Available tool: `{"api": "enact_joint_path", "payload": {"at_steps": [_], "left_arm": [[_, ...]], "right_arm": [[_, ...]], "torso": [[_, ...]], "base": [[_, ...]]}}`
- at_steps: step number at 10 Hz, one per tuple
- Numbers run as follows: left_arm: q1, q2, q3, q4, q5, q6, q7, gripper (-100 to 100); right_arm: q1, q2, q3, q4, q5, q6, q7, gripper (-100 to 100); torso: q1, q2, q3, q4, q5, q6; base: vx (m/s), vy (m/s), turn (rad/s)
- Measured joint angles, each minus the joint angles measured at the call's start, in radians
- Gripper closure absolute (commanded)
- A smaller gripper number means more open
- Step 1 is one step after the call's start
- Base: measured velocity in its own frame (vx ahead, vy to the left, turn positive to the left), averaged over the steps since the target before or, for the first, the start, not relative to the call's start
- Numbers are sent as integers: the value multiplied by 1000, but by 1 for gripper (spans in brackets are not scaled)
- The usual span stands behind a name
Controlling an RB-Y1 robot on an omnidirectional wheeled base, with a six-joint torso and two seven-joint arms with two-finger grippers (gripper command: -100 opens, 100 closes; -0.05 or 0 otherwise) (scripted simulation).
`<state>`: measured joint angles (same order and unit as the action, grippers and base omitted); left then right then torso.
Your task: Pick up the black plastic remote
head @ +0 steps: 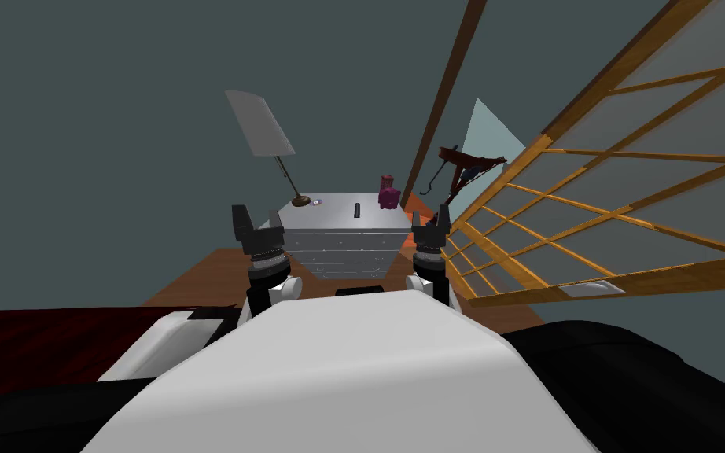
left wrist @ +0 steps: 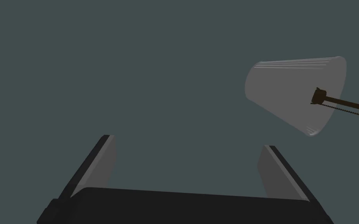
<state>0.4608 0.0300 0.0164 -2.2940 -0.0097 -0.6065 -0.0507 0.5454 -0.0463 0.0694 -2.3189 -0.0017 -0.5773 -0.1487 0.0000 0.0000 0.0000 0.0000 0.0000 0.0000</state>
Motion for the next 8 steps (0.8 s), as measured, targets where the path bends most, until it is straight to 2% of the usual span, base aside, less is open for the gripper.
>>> {"api": "enact_joint_path", "payload": {"at_steps": [8], "left_arm": [[0,0,0,0,0,0,0,0]], "right_arm": [[-26,-229,9,97,24,-44,-128,-100]], "torso": [[3,4,2,1,1,0]], "base": [[-58,47,69]]}}
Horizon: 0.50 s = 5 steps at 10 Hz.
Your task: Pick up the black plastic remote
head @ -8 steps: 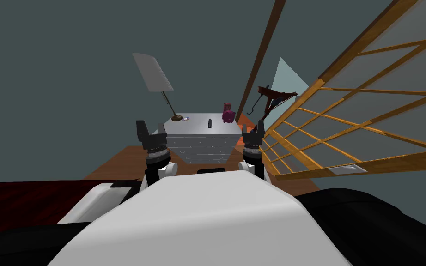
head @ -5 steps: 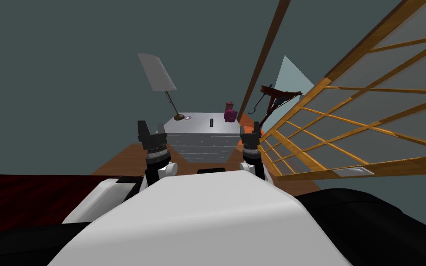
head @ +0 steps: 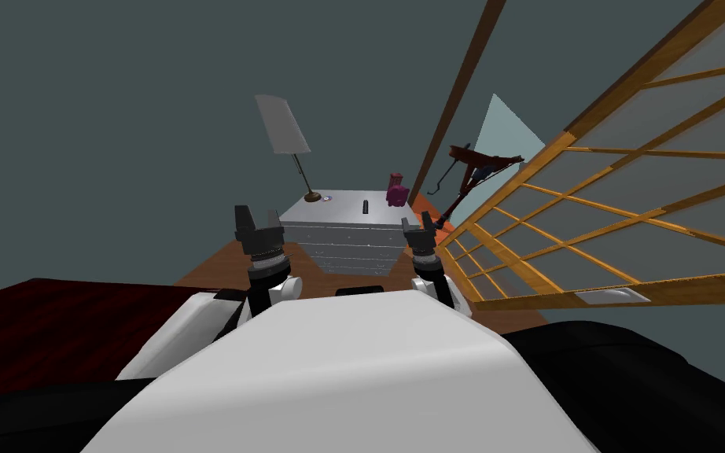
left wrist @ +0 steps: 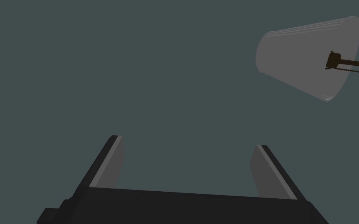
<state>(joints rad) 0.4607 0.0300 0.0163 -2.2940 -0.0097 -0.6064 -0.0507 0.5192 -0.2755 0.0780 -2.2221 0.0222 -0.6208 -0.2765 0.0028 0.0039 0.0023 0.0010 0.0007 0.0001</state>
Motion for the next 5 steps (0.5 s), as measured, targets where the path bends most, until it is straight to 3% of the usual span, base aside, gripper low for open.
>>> {"api": "enact_joint_path", "payload": {"at_steps": [5], "left_arm": [[0,0,0,0,0,0,0,0]], "right_arm": [[-6,-143,12,67,18,-41,-83,-100]], "torso": [[0,-1,0,0,0,0]], "base": [[-48,43,62]]}}
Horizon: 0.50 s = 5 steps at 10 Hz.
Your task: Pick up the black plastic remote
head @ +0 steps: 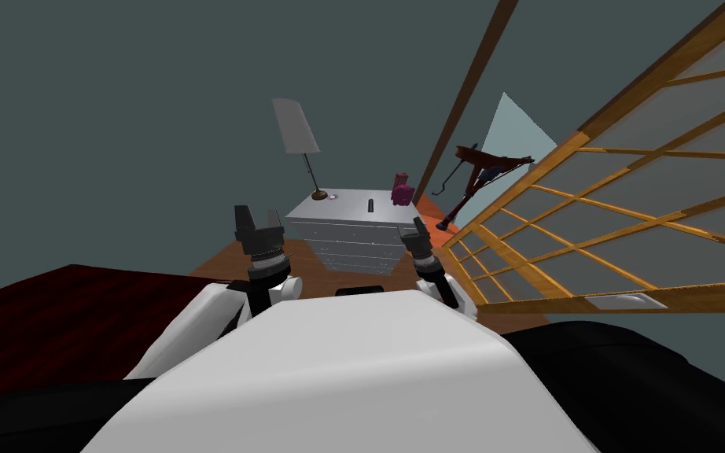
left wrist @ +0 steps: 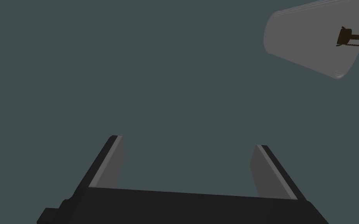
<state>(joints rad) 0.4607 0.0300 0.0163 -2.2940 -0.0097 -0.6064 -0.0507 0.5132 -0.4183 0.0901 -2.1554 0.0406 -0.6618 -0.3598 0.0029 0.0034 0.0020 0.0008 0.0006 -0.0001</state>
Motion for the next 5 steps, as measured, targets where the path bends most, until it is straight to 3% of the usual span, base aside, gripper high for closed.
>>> {"api": "enact_joint_path", "payload": {"at_steps": [5], "left_arm": [[0,0,0,0,0,0,0,0]], "right_arm": [[-13,-139,6,57,12,-28,-80,-100]], "torso": [[-1,0,0,0,0,0]], "base": [[-54,44,60]]}}
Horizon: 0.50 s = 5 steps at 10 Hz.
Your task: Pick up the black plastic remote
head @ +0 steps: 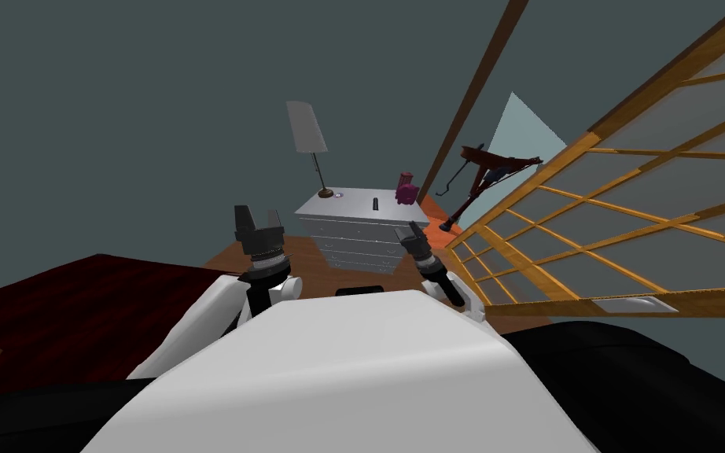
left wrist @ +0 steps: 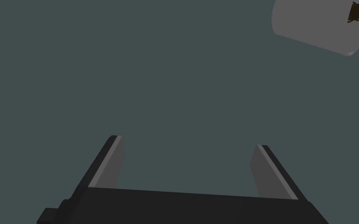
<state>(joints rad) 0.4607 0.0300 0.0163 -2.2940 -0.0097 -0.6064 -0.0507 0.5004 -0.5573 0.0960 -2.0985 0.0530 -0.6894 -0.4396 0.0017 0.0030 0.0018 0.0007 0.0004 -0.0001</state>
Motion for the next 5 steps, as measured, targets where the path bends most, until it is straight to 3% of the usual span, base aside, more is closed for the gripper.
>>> {"api": "enact_joint_path", "payload": {"at_steps": [5], "left_arm": [[0,0,0,0,0,0,0,0]], "right_arm": [[-8,-141,13,69,16,-40,-83,-100]], "torso": [[1,0,0,0,0,0]], "base": [[-52,48,68]]}}
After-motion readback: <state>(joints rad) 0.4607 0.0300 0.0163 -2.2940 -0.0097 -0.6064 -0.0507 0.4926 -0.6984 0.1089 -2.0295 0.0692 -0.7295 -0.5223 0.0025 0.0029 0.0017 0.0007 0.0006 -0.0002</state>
